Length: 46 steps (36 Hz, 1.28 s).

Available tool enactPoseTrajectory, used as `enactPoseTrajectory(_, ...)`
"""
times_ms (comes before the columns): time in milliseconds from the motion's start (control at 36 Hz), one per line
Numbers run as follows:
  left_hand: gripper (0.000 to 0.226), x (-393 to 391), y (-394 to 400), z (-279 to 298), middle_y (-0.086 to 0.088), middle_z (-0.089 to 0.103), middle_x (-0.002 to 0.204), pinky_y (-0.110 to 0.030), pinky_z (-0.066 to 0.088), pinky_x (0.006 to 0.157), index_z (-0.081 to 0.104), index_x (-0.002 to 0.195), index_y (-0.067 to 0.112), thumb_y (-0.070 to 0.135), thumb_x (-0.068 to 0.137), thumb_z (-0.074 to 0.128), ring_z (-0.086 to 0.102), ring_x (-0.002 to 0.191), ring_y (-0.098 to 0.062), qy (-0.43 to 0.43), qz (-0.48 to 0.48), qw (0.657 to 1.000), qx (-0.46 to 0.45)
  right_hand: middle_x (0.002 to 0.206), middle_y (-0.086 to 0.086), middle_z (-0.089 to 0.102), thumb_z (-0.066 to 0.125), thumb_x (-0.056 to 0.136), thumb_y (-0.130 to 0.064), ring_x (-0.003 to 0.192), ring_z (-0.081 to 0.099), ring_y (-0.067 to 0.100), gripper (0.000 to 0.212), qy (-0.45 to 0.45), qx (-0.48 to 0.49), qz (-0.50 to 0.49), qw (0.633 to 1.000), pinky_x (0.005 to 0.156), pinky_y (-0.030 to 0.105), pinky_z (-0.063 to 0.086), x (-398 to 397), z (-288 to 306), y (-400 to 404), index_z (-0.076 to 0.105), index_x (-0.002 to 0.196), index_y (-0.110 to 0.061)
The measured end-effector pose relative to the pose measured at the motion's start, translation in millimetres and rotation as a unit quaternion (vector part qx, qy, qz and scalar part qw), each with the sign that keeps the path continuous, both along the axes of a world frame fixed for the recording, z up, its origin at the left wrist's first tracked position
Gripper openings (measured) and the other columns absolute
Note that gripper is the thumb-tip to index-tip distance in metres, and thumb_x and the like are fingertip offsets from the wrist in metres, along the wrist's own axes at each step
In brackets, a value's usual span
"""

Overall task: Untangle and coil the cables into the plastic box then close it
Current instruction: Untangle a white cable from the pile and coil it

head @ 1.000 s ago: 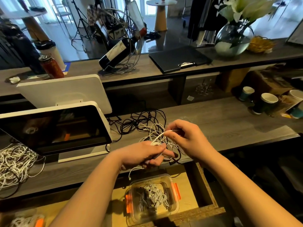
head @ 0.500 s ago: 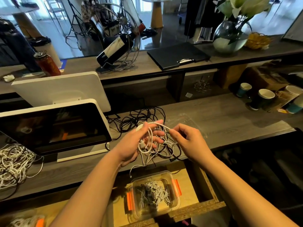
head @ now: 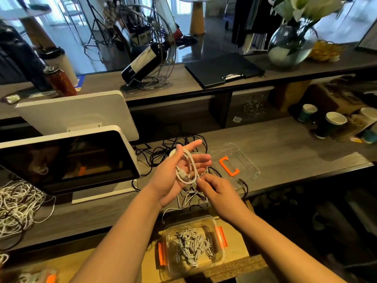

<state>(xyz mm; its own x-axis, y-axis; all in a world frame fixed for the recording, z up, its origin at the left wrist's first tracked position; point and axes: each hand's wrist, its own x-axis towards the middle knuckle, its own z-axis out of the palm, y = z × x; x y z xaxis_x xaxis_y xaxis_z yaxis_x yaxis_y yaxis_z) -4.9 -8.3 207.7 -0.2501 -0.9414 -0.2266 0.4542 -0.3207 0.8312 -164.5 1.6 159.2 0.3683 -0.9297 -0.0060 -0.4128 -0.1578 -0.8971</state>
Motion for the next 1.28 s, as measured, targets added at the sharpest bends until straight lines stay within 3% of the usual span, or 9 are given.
enactPoseTrajectory(194,0.049,-4,-11,-8,-0.007,0.068,0.085,-0.034,0.052,0.083,0.060,0.133,0.014,0.042,0.109,0.026,0.067,0.078,-0.018,0.111,0.072,0.989,0.072,0.065,-0.005,0.055,0.050,0.103,-0.029,0.061,0.050,0.009,0.028,0.021,0.000,-0.009,1.000,0.061,0.032,0.041,3,0,2,0.056,0.075,-0.031)
enactPoseTrajectory(417,0.050,6,-23,-20,0.003,0.031,0.059,-0.023,0.029,0.044,0.061,0.114,0.008,0.046,0.107,0.029,0.027,0.047,-0.009,0.123,0.150,0.976,0.097,0.069,0.003,0.060,0.051,0.102,-0.034,0.066,0.054,0.017,0.027,0.063,0.003,0.020,0.998,0.062,0.035,0.041,13,-8,11,0.063,0.085,-0.018)
enactPoseTrajectory(722,0.055,2,-26,-27,0.006,0.031,0.058,-0.022,0.025,0.046,0.064,0.111,0.011,0.053,0.105,0.030,0.027,0.049,-0.007,-0.095,0.219,0.971,0.013,0.065,-0.001,0.055,0.048,0.102,-0.038,0.062,0.049,0.017,0.033,0.147,-0.099,0.092,0.980,0.061,0.037,0.039,33,8,12,0.057,0.080,-0.015)
enactPoseTrajectory(833,0.054,4,-30,-23,0.006,0.032,0.059,-0.022,0.025,0.049,0.065,0.111,0.013,0.052,0.106,0.028,0.028,0.050,-0.006,-0.188,0.241,0.952,-0.028,0.064,-0.006,0.046,0.041,0.097,-0.042,0.070,0.048,0.014,0.035,0.131,-0.111,0.130,0.977,0.094,0.032,0.045,39,19,11,0.051,0.074,-0.018)
enactPoseTrajectory(944,0.053,5,-32,-26,0.008,0.036,0.061,-0.020,0.030,0.049,0.069,0.103,0.023,0.056,0.104,0.028,0.033,0.051,-0.004,-0.342,0.200,0.916,-0.064,0.071,-0.005,0.056,0.047,0.100,-0.027,0.066,0.053,0.013,0.016,0.112,-0.107,0.140,0.978,0.062,0.031,0.041,40,26,6,0.049,0.084,-0.027)
enactPoseTrajectory(1056,0.068,12,-32,-25,-0.007,0.058,0.065,-0.035,0.050,0.071,0.074,0.098,0.013,0.066,0.099,0.031,0.054,0.062,-0.011,-0.383,0.041,0.923,-0.022,0.081,-0.007,0.059,0.044,0.101,-0.028,0.072,0.056,0.010,0.014,0.091,-0.136,0.115,0.980,0.066,0.032,0.045,35,28,-7,0.056,0.095,-0.022)
enactPoseTrajectory(1139,0.097,17,-27,-24,-0.022,0.071,0.097,-0.048,0.052,0.094,0.072,0.089,0.012,0.095,0.077,0.023,0.065,0.088,-0.020,-0.393,-0.063,0.917,0.038,0.097,-0.005,0.066,0.049,0.102,-0.030,0.086,0.064,0.011,0.014,0.087,-0.146,0.098,0.981,0.077,0.039,0.054,31,30,-16,0.059,0.104,-0.020)
enactPoseTrajectory(1222,0.083,16,-20,-20,-0.008,0.057,0.057,-0.025,0.044,0.063,0.060,0.058,0.021,0.086,0.086,0.015,0.052,0.061,-0.011,-0.343,-0.107,0.930,0.076,0.092,-0.010,0.064,0.055,0.099,-0.031,0.084,0.063,0.010,0.011,0.093,-0.182,0.084,0.975,0.076,0.037,0.054,27,31,-24,0.061,0.099,-0.021)
enactPoseTrajectory(1278,0.081,16,-17,-18,0.003,0.047,0.055,-0.018,0.029,0.047,0.055,0.067,0.019,0.086,0.085,0.013,0.038,0.048,-0.008,-0.296,-0.149,0.939,0.095,0.083,-0.012,0.058,0.059,0.093,-0.040,0.076,0.058,0.009,0.019,0.085,-0.208,0.055,0.973,0.068,0.031,0.050,23,33,-28,0.061,0.091,-0.022)
